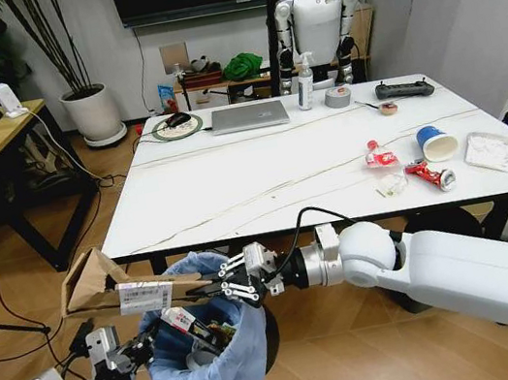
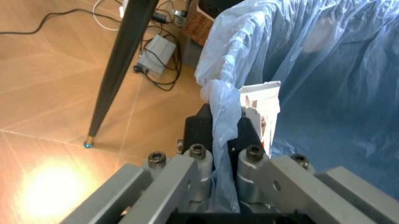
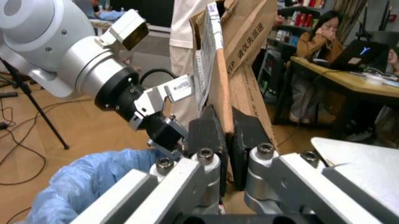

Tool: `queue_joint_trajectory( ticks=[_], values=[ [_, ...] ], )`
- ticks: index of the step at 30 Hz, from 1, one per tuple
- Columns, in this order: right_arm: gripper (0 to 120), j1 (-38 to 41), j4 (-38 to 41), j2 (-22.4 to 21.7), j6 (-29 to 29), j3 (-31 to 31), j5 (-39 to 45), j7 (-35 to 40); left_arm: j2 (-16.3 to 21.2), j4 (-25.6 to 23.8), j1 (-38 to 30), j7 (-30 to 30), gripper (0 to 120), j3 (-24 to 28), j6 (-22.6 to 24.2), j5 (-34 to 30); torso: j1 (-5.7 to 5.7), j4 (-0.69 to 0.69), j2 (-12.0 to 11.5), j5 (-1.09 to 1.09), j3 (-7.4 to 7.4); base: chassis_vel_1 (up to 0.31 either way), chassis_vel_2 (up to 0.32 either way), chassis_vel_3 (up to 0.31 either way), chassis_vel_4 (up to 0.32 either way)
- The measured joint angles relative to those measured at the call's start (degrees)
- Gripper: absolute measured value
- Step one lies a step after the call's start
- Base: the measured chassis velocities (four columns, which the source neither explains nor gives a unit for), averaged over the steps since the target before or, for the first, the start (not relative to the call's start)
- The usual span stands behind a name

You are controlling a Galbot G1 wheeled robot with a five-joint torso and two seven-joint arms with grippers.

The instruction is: Pick up the trash bin and place the trash from the table into it.

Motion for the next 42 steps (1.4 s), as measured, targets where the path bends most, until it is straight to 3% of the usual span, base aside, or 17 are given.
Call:
queue_joint_trajectory(
  ticks=[15, 42],
  values=[
    [0, -0.06, -4.44, 4.92, 0.57, -0.33, -0.98, -1.51, 1.08, -0.88, 3.15, -0.20, 0, -2.37, -0.17, -0.05, 0.00, 0.00, 0.00, 0.00, 0.00, 0.000, 0.000, 0.000, 0.000],
    [0, -1.48, -3.84, 3.69, 2.10, 1.51, -0.42, -4.06, 0.23, -1.93, 4.44, -0.35, 0, -2.65, -0.20, 0.49, 0.00, 0.00, 0.00, 0.00, 0.00, 0.000, 0.000, 0.000, 0.000]
  ],
)
